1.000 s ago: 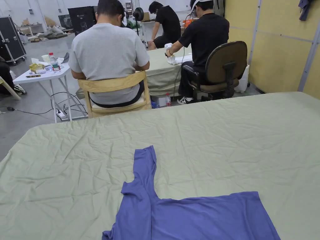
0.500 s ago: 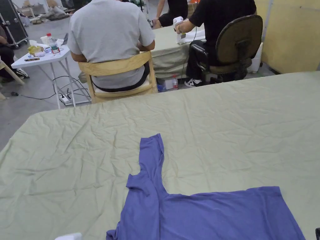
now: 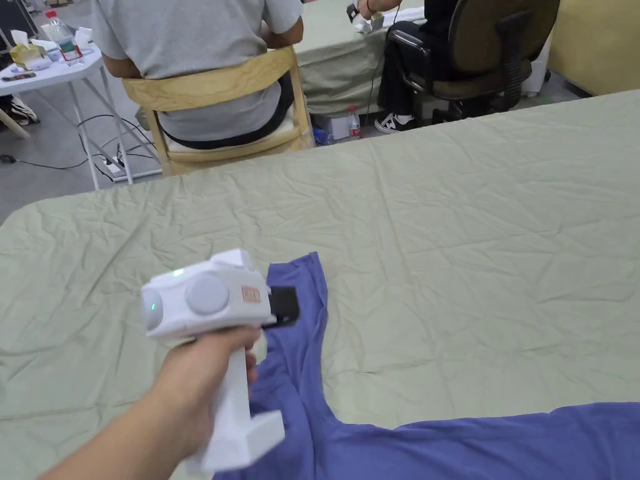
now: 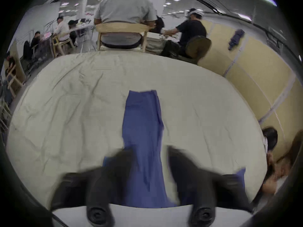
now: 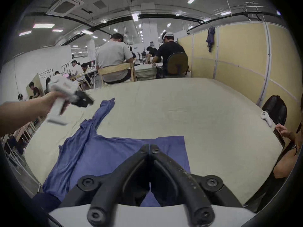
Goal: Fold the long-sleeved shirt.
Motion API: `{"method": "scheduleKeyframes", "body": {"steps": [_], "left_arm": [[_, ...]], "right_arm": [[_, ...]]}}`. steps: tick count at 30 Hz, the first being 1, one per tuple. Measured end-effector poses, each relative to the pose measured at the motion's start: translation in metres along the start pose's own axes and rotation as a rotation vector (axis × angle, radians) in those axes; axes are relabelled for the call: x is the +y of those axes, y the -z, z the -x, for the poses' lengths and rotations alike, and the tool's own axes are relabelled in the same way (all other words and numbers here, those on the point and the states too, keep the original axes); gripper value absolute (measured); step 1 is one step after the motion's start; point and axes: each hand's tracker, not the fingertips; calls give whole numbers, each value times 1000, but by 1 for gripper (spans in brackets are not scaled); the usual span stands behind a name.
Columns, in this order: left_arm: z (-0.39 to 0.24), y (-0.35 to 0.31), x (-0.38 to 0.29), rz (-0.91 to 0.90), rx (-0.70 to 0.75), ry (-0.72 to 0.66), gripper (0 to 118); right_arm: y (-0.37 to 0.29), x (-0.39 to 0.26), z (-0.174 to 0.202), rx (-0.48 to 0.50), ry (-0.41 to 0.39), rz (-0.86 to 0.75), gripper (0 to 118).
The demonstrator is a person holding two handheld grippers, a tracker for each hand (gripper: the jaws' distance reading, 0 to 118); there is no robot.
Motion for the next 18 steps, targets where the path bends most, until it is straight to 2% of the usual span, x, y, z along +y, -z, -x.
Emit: {"method": "scheduleKeyframes", "body": {"steps": [1,3,5,7,8,9,11,12,13,15,18], "left_arm": [[1,28,14,15,18,-27,118],[3,66,33,-18,19,-64,113],[-2,101,41,-13,54,-17,112],[-12,119,36,104,94,119,111],[-16,126,31,127,138,134,109],[-18,132,26,106,183,137,99],[-21,132,23,99,160,137,47],[-24,126,18,88,153,149,34],[-30,121,15,79,184,205,9],[-36,108,14,80,215,278,8],[-40,76,10,68,206,308,8]], "right_arm": [[5,-3,-3,12,12,19,3],[13,-8,-9,17,38,47,3],[19,-13,-15,10,70,82,3],[23,-17,-21,11,87,96,3],[24,-18,-22,5,87,101,3],[25,-20,-23,-5,86,109,3],[26,-22,-25,-3,83,120,3],[26,-23,-25,4,83,126,3],[26,-25,-25,14,81,128,3],[27,-28,-24,26,80,134,3],[16,-25,-17,46,89,122,3]]}}
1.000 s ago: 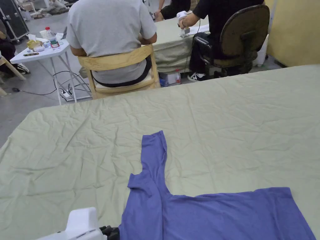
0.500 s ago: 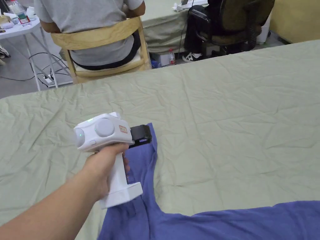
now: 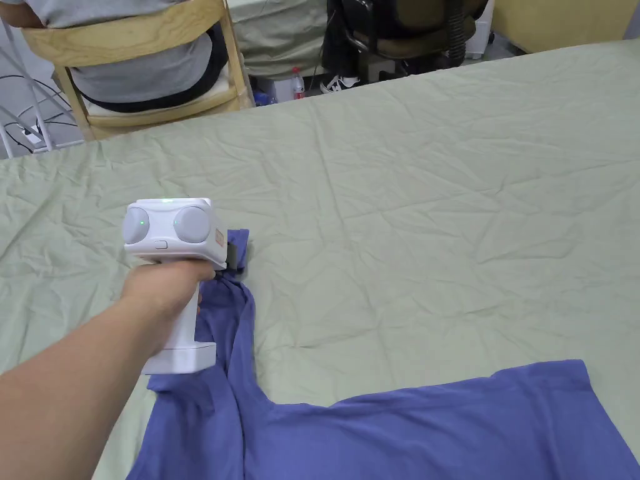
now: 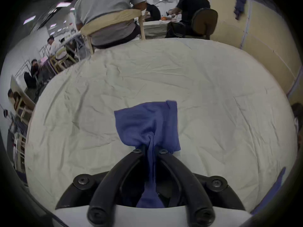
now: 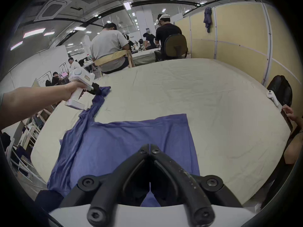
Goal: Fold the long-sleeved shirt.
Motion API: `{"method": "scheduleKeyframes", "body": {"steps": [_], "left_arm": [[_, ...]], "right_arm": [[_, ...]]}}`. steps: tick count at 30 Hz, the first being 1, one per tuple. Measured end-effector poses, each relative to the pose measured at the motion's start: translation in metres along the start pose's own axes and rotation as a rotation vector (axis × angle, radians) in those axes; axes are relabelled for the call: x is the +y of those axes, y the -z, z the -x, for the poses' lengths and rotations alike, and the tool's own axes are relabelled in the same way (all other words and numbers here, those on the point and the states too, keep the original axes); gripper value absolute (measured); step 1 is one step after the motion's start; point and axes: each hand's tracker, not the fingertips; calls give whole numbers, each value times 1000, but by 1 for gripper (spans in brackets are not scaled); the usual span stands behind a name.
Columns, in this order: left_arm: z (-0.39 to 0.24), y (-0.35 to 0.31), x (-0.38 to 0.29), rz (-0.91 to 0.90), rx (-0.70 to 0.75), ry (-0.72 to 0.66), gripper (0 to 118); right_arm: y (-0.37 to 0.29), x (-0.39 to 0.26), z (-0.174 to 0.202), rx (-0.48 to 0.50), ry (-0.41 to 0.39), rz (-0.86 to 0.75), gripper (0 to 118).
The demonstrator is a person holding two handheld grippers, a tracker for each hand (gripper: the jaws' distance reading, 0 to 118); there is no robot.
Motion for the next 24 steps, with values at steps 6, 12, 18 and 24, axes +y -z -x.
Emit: {"method": "scheduleKeyframes", "body": {"steps": [6,12,18,24], "left_arm": [[18,-88,-7,-54,1,27,8],[29,-175,-47,-51,-5,31,8],[30,-221,-115,7,1,69,8],[22,-242,-197,107,-10,142,8]], "right_arm": [[-47,8,23,65,-61,-70,3],[-96,5,38,120,-127,-109,3],[-139,0,49,157,-143,-130,3],[-168,-8,56,165,-165,-138,3]]}}
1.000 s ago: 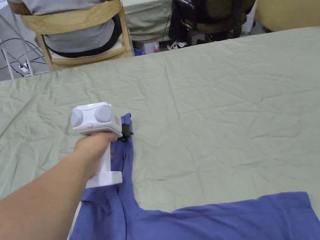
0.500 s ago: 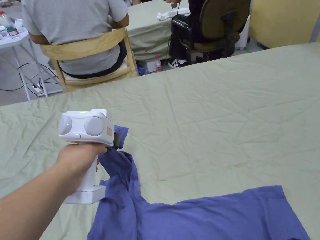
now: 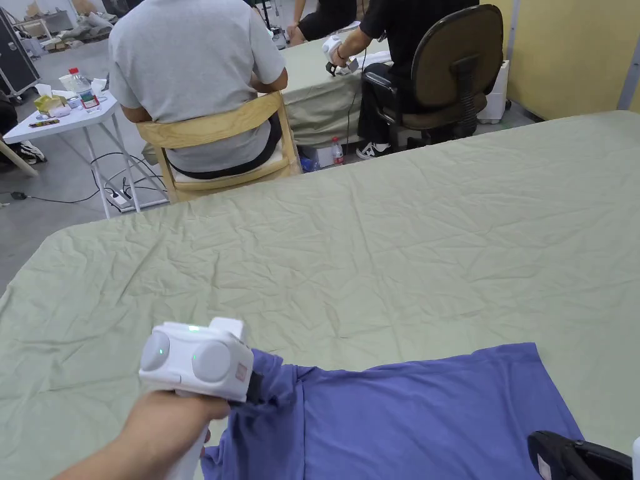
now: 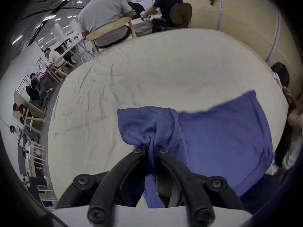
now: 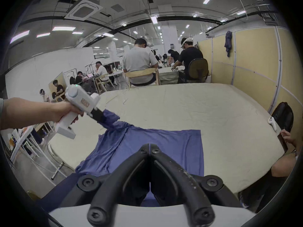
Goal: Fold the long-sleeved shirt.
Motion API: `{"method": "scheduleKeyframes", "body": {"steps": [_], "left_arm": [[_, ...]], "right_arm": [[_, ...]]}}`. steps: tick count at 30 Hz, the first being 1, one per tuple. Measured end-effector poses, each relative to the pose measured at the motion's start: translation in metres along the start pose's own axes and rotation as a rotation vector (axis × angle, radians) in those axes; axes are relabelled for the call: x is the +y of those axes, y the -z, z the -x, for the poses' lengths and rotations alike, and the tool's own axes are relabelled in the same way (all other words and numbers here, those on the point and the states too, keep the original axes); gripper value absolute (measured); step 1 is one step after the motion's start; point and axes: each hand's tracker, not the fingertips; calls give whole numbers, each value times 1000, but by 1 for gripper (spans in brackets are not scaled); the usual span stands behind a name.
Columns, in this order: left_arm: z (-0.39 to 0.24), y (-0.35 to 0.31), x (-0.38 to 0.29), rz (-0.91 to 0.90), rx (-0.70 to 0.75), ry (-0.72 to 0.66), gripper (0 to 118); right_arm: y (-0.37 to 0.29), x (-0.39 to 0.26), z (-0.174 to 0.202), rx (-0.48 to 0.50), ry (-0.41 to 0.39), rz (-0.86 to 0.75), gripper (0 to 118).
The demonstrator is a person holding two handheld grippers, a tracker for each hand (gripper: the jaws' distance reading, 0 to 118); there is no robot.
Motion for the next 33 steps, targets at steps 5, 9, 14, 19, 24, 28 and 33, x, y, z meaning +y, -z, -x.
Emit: {"method": "scheduleKeyframes", "body": {"steps": [5,9,14,19,24,28,33], "left_arm": [[-15,-2,-56,67,-57,-21,9],[-18,12,-93,126,-55,-46,9],[-12,32,-122,162,-125,-134,84],[6,1,-134,-67,-168,-170,106],[7,-44,-157,-117,-87,-190,103],[-7,-64,-181,-161,11,-210,0],[9,-62,-165,-147,-138,-316,0]], "right_arm": [[-8,-7,6,3,9,14,3],[-11,-10,9,-2,-1,29,3],[-11,-10,8,-2,1,35,3],[-8,-10,5,-12,6,38,3],[6,-10,-3,-46,35,55,3],[20,-11,-11,-85,74,66,3],[37,-13,-16,-86,91,96,3]]}}
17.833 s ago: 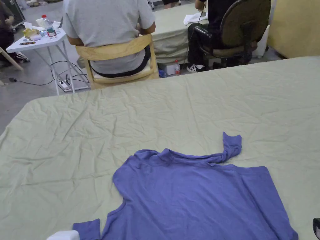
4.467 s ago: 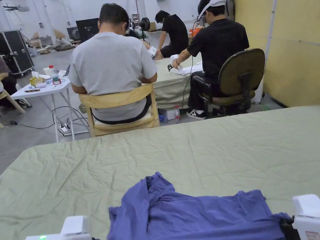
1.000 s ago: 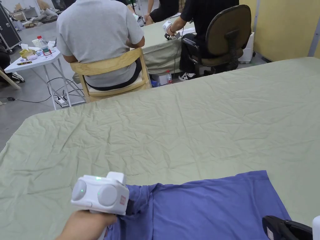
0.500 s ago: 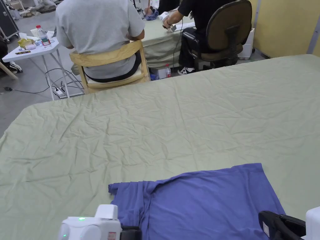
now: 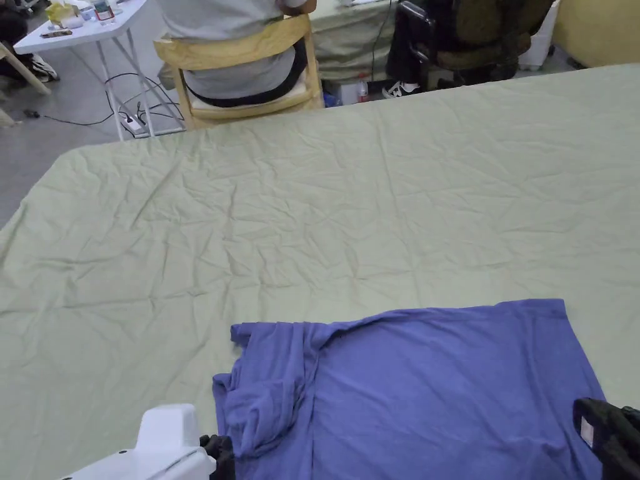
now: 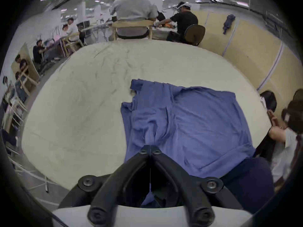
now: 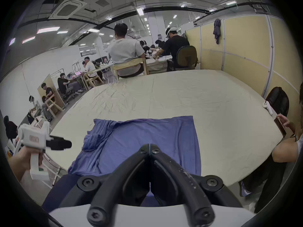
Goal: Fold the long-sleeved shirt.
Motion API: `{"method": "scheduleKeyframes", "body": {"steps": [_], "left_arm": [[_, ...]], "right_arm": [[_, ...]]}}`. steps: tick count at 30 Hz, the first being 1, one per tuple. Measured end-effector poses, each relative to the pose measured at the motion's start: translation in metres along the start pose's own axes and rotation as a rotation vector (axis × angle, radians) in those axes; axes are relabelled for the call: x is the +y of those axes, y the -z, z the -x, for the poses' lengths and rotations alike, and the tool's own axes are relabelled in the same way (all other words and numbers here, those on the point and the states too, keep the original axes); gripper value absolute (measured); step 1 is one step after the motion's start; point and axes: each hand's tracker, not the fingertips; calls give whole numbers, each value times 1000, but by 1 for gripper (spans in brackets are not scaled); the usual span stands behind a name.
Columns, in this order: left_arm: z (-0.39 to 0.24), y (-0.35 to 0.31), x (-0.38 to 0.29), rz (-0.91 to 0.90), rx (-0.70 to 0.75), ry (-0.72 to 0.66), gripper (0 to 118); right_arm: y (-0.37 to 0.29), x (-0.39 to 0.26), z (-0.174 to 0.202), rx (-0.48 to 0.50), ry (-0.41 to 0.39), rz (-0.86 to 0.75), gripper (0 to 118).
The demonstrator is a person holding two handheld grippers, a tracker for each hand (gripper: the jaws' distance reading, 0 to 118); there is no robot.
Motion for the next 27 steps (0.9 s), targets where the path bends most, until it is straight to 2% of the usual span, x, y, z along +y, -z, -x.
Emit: {"method": "scheduleKeyframes", "body": {"steps": [1,2,3,4,6,7,9,12,13,16,17,18,20,21,22,23,24,25,26,27], "left_arm": [[1,6,14,-12,-9,-9,6],[2,14,29,-50,-18,-25,26],[2,25,45,-66,-16,-33,67],[7,43,62,-59,-11,-30,118],[15,77,91,-107,-53,-68,111],[17,100,106,-110,-18,-103,111],[18,145,126,-52,-30,-122,112],[12,204,143,60,74,-102,109],[12,217,144,85,52,-101,98],[5,233,136,160,-21,-2,42],[2,232,135,140,37,20,26],[1,226,137,117,56,21,22],[-5,199,137,92,-34,-38,22],[-8,193,136,94,-19,-28,22],[-11,186,135,89,-24,-14,21],[-15,178,133,103,-57,-6,21],[-11,178,138,92,-51,4,21],[-9,173,142,90,-50,11,21],[-8,167,145,85,-53,7,21],[-6,162,148,71,-56,7,21]], "right_arm": [[4,0,-1,1,-4,7,3],[7,-1,-1,1,-7,15,3],[10,-1,-2,0,-6,19,3],[14,-1,-3,0,-2,26,3],[21,-2,-5,-1,9,38,3],[24,-2,-5,-3,14,44,3],[32,-1,-7,-9,18,58,3],[43,2,-12,-23,19,78,3],[47,4,-14,-30,17,87,3],[59,10,-19,-50,4,111,3],[64,13,-21,-57,0,119,3],[70,18,-24,-63,0,136,3],[89,31,-33,-54,21,166,3],[99,36,-38,-48,36,182,4],[113,45,-46,-28,57,201,22],[130,54,-55,-22,67,217,52],[147,61,-62,-31,66,230,90],[170,69,-71,-71,68,254,118],[178,81,-74,-62,77,234,118],[196,93,-82,-96,92,261,117]]}}
